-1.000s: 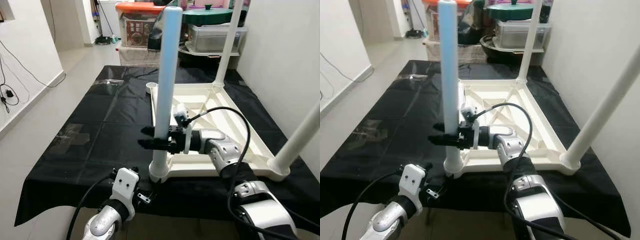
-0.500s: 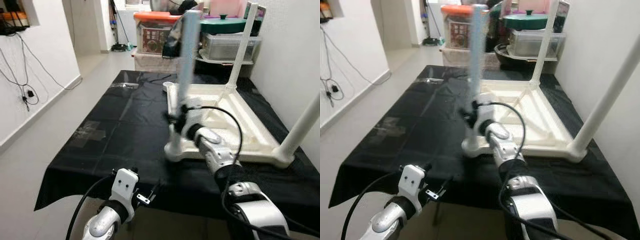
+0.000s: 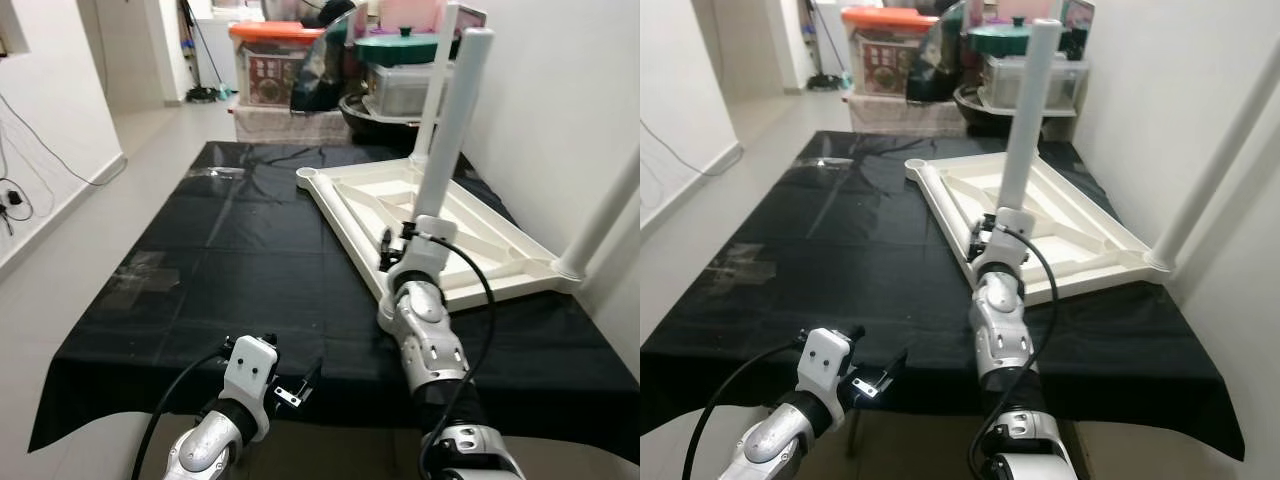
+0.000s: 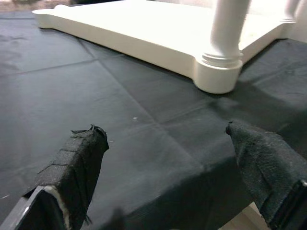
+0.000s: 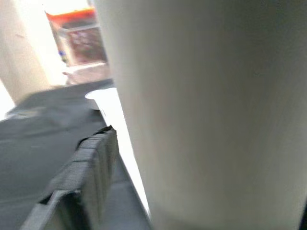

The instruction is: Building children table

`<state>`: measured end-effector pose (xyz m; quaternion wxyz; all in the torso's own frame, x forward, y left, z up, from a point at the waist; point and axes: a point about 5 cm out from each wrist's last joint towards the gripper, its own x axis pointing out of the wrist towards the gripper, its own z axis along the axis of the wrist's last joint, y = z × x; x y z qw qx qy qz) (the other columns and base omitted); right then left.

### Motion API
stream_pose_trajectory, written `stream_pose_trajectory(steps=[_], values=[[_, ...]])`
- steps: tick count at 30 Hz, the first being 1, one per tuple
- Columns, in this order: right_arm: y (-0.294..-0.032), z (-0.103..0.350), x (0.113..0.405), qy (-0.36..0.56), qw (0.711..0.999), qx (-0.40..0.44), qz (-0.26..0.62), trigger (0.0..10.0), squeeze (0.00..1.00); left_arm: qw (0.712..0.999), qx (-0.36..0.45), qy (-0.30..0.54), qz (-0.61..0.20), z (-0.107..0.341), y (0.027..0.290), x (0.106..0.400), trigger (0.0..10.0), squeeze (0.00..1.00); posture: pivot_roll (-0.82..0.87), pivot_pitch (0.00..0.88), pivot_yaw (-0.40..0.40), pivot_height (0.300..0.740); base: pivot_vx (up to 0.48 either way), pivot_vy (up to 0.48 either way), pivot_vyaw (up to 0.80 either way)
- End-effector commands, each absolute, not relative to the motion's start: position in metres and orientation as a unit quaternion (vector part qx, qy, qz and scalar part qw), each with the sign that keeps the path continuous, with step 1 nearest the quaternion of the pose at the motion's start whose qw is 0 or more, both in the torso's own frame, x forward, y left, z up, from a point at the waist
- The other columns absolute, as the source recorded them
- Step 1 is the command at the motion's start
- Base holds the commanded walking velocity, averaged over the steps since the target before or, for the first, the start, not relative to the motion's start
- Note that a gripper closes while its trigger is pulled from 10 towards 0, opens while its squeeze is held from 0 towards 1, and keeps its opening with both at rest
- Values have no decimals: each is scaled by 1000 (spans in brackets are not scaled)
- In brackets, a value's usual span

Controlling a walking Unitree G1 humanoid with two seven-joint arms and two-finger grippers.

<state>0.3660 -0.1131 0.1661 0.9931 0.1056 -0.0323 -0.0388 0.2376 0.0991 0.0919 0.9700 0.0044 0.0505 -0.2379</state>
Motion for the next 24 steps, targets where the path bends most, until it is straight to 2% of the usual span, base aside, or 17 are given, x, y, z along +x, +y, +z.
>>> stream_pose_trajectory(steps=[1,3,5,6,8,10,11,15,16,23,24], values=[[-100,169,372,-44,986,144,66,10000,0,970,6,58,-235,89,99,237,10000,0,117,0,-47,740,0,0,0],[-100,170,372,-47,983,153,88,10000,0,970,6,58,-235,89,99,237,10000,0,117,0,-47,740,0,0,0],[-104,171,375,-29,971,149,187,10000,0,970,6,57,-235,89,100,237,10000,0,118,0,-45,740,0,0,0],[-104,171,375,-29,971,149,187,10000,0,970,6,57,-235,89,100,237,10000,0,118,0,-45,740,0,0,0],[-105,171,370,-1,940,126,316,10000,0,970,4,52,-238,90,99,237,10000,0,117,0,-39,740,0,0,0],[-105,171,370,-1,940,126,316,10000,0,970,4,52,-238,90,99,237,10000,0,117,0,-39,740,0,0,0],[-105,173,365,11,914,102,392,10000,0,969,3,42,-243,92,99,237,10000,0,116,0,-39,740,0,0,0],[-103,173,352,42,835,36,548,10000,0,969,0,-4,-247,102,98,234,10000,0,120,0,-47,740,0,0,0],[-102,172,351,47,825,31,562,10000,0,969,0,-12,-245,104,99,234,10000,0,120,0,-47,740,0,0,0],[-96,167,357,59,819,4,570,10000,0,969,20,-60,-240,114,99,227,10000,0,130,0,-55,740,0,0,0],[-94,164,363,61,844,-5,532,0,0,968,28,-67,-240,115,98,225,10000,0,129,0,-56,740,0,0,0]])
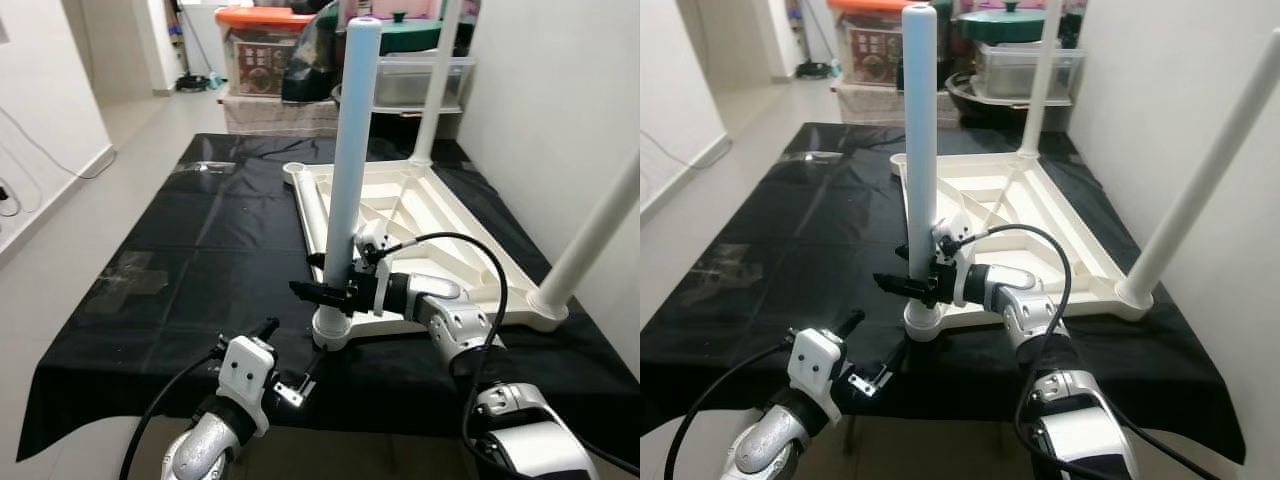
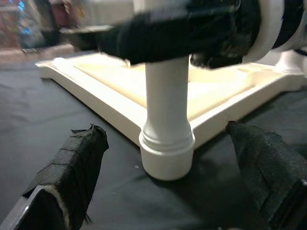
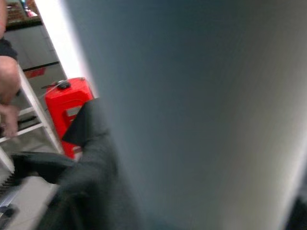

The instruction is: Building children table

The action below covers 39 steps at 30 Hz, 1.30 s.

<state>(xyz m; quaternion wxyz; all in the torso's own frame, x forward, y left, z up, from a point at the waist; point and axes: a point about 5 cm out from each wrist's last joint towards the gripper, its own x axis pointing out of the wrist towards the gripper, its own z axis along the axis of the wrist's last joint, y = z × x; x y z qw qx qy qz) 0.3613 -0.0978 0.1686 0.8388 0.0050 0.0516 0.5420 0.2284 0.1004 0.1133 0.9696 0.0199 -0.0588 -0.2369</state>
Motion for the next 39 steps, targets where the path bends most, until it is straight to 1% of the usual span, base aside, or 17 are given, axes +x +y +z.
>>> stream_pose_trajectory(steps=[1,5,6,9,10,11,12,15,21,22,24,25,28,29,32,38,39], values=[[-94,164,363,61,844,-5,532,0,0,968,28,-67,-240,115,98,225,10000,0,129,0,-56,740,0,0,0],[-96,158,373,68,899,-19,433,0,0,967,37,-75,-241,115,97,224,10000,0,128,0,-57,740,0,0,0],[-106,153,380,76,940,-22,332,0,0,967,40,-77,-241,115,97,223,10000,0,122,0,-54,740,0,0,0],[-120,148,383,80,973,-19,217,0,0,967,40,-78,-240,115,97,223,10000,0,119,0,-53,740,0,0,0],[-137,142,382,88,991,-8,96,0,0,967,40,-77,-239,114,98,223,10000,0,111,0,-49,740,0,0,0],[-137,142,382,88,991,-8,96,0,0,967,40,-77,-239,114,98,223,10000,0,111,0,-49,740,0,0,0],[-152,137,375,92,996,-1,-16,0,0,967,40,-75,-238,113,98,224,10000,0,109,0,-49,740,0,0,0],[-161,130,354,90,985,32,-147,0,0,968,42,-72,-237,112,98,224,10000,0,107,0,-46,740,0,0,0],[-134,131,344,83,981,96,-147,0,0,967,44,-69,-239,112,97,225,10000,0,110,0,-47,740,0,0,0],[-109,139,348,52,989,108,-83,10000,0,968,46,-67,-239,111,97,225,10000,0,110,0,-43,740,0,0,0],[-104,141,349,44,991,108,-70,10000,0,968,46,-66,-239,111,96,225,10000,0,110,0,-43,740,0,0,0],[-94,145,351,24,992,118,-31,10000,1000,968,47,-64,-240,110,96,226,10000,0,114,0,-46,740,0,0,0],[-92,148,353,5,994,111,-13,10000,1000,968,47,-64,-240,110,96,226,10000,0,115,0,-45,740,0,0,0],[-97,152,357,-15,994,104,1,10000,0,968,47,-63,-239,110,96,226,10000,0,116,0,-49,740,0,0,0],[-105,157,362,-35,994,98,22,10000,0,968,47,-63,-239,110,96,226,10000,0,114,0,-48,740,0,0,0],[-123,167,374,-25,974,84,209,10000,0,967,47,-62,-241,110,95,227,10000,0,115,0,-48,740,0,0,0],[-123,166,369,16,933,70,354,10000,0,967,47,-62,-242,110,95,227,10000,0,111,0,-47,740,0,0,0]])
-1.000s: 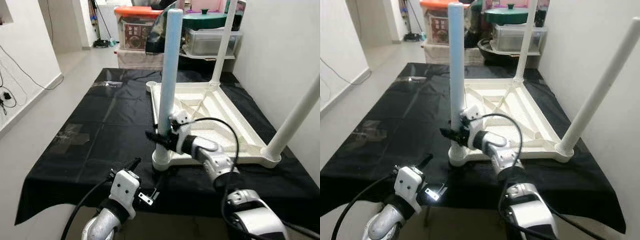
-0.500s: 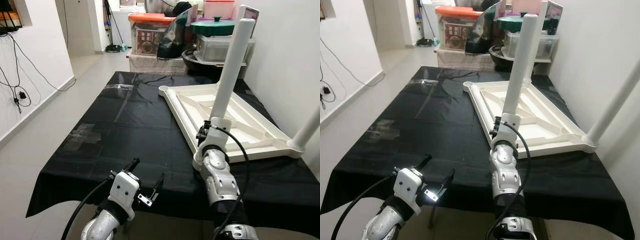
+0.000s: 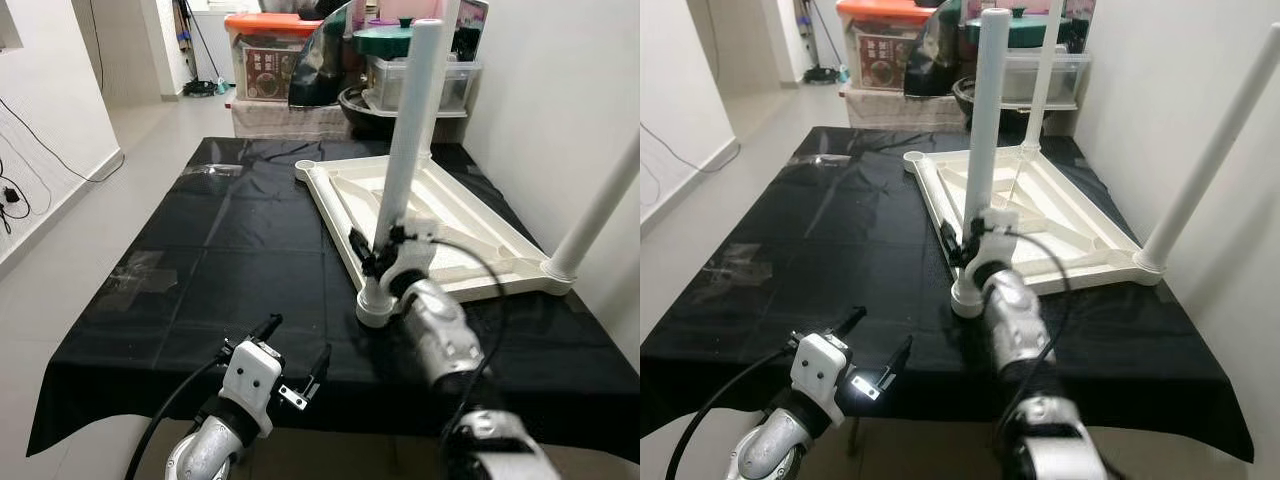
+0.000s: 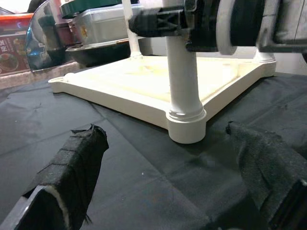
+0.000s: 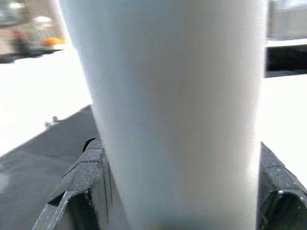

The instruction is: Building children table

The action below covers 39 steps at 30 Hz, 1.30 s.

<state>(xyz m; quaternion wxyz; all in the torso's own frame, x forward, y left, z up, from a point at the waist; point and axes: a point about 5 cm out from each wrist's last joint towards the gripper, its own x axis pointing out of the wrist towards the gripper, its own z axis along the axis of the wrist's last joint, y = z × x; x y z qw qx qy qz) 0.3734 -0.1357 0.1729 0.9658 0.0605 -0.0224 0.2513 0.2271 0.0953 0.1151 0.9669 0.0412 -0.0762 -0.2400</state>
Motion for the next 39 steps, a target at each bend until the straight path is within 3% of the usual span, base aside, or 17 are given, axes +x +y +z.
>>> stream_pose_trajectory(steps=[1,4,5,7,9,15,16,17,20,23,25,26,28,30,31,33,39], values=[[-123,166,369,16,933,70,354,10000,0,967,47,-62,-242,110,95,227,10000,0,111,0,-47,740,0,0,0],[-123,166,366,28,916,66,394,10000,0,967,47,-61,-242,110,95,227,10000,0,111,0,-49,740,0,0,0],[-118,168,361,48,875,38,480,10000,0,967,47,-61,-243,110,95,227,10000,0,122,0,-55,740,0,0,0],[-118,168,361,48,875,38,480,10000,0,967,47,-61,-243,110,95,227,10000,0,122,0,-55,740,0,0,0],[-103,169,356,76,812,-7,579,10000,0,967,47,-61,-242,110,94,227,10000,0,132,0,-60,740,0,0,0],[-83,167,358,85,779,-37,620,10000,0,967,48,-62,-241,110,94,226,10000,0,140,0,-65,740,0,0,0],[-78,165,358,87,778,-38,621,3059,0,967,48,-61,-241,110,94,226,10000,0,140,0,-61,740,0,0,0],[-77,163,357,87,778,-35,621,0,0,967,48,-61,-241,110,94,226,10000,0,138,0,-62,740,0,0,0],[-76,161,356,87,779,-34,620,0,0,967,48,-61,-241,110,94,226,10000,0,139,0,-63,740,0,0,0],[-77,158,358,88,795,-42,599,0,0,967,48,-61,-241,110,94,226,10000,0,137,0,-61,740,0,0,0],[-86,155,373,73,888,-40,452,0,0,967,48,-59,-242,110,94,226,10000,0,130,0,-60,740,0,0,0],[-86,155,373,73,888,-40,452,0,0,967,48,-59,-242,110,94,226,10000,0,130,0,-60,740,0,0,0],[-118,151,389,75,978,-13,196,0,0,967,48,-57,-244,109,94,226,10000,0,120,0,-53,740,0,0,0],[-118,151,389,75,978,-13,196,0,0,967,48,-57,-244,109,94,226,10000,0,120,0,-53,740,0,0,0],[-140,145,388,87,995,-19,51,0,0,967,48,-55,-245,109,94,227,10000,0,115,0,-47,740,0,0,0],[-153,139,381,91,995,-11,-51,0,0,966,48,-54,-247,109,94,227,10000,0,116,0,-49,740,0,0,0],[-150,132,363,87,987,12,-133,0,0,966,50,-53,-248,108,94,228,10000,0,118,0,-49,740,0,0,0]])
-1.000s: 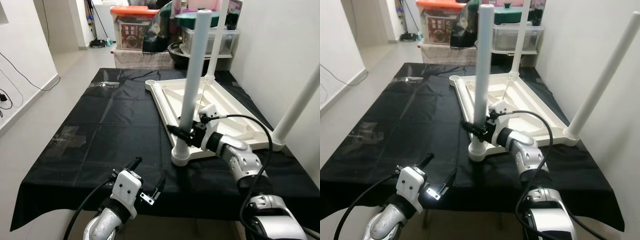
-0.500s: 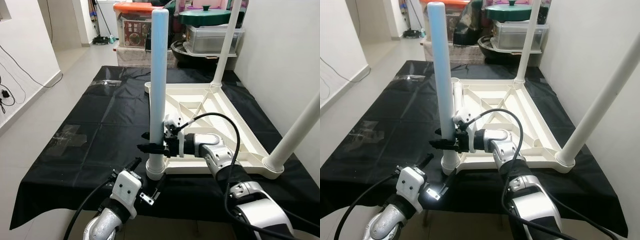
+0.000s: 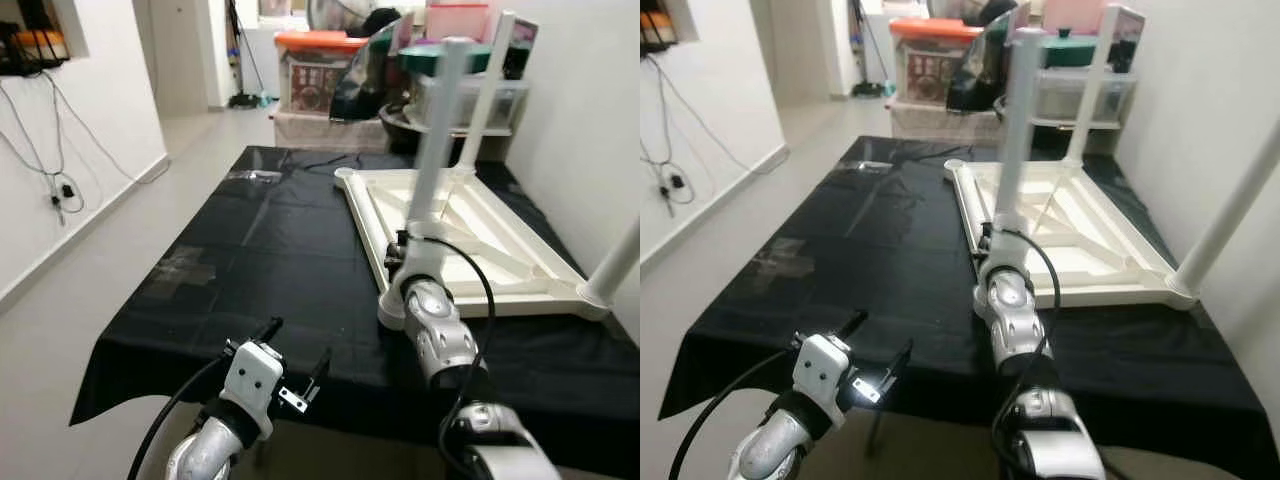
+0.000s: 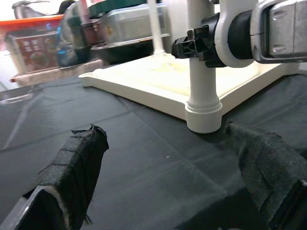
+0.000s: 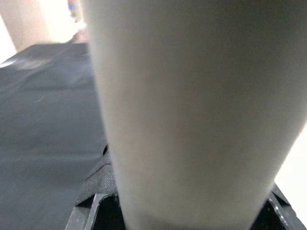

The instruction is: Building children table

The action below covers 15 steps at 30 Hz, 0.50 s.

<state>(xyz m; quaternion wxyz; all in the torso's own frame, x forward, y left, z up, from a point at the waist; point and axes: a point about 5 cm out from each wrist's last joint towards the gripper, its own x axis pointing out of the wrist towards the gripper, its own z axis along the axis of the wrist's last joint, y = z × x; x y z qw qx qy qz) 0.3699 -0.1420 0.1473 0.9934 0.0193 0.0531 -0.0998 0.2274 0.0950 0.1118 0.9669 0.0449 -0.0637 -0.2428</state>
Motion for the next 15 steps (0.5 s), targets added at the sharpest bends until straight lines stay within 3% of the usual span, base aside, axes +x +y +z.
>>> stream_pose_trajectory(steps=[1,3,4,5,6,8,9,10,11,14,15], values=[[-150,132,363,87,987,12,-133,0,0,966,50,-53,-248,108,94,228,10000,0,118,0,-49,740,0,0,0],[-127,132,358,74,991,54,-102,0,0,966,51,-53,-248,108,94,228,10000,0,120,0,-54,740,0,0,0],[-127,132,358,74,991,54,-102,0,0,966,51,-53,-248,108,94,228,10000,0,120,0,-54,740,0,0,0],[-109,135,359,55,994,83,-48,10000,0,966,51,-52,-248,108,94,228,10000,0,120,0,-55,740,0,0,0],[-96,138,360,36,994,106,2,10000,1000,966,51,-51,-248,108,94,227,10000,0,117,0,-53,740,0,0,0],[-96,138,360,36,994,106,2,10000,1000,966,51,-51,-248,108,94,227,10000,0,117,0,-53,740,0,0,0],[-92,143,363,3,992,116,50,10000,1000,966,51,-51,-248,107,93,227,10000,0,119,0,-58,740,0,0,0],[-95,145,366,-7,990,122,66,10000,722,966,51,-51,-247,107,94,227,10000,0,118,0,-58,740,0,0,0],[-99,148,369,-16,989,126,80,10000,0,966,51,-51,-247,107,93,227,10000,0,118,0,-57,740,0,0,0],[-104,154,373,-23,986,130,107,10000,0,966,51,-50,-248,107,93,227,10000,0,119,0,-58,740,0,0,0],[-108,159,375,-23,980,120,154,10000,0,966,51,-50,-248,107,94,227,10000,0,118,0,-53,740,0,0,0]])
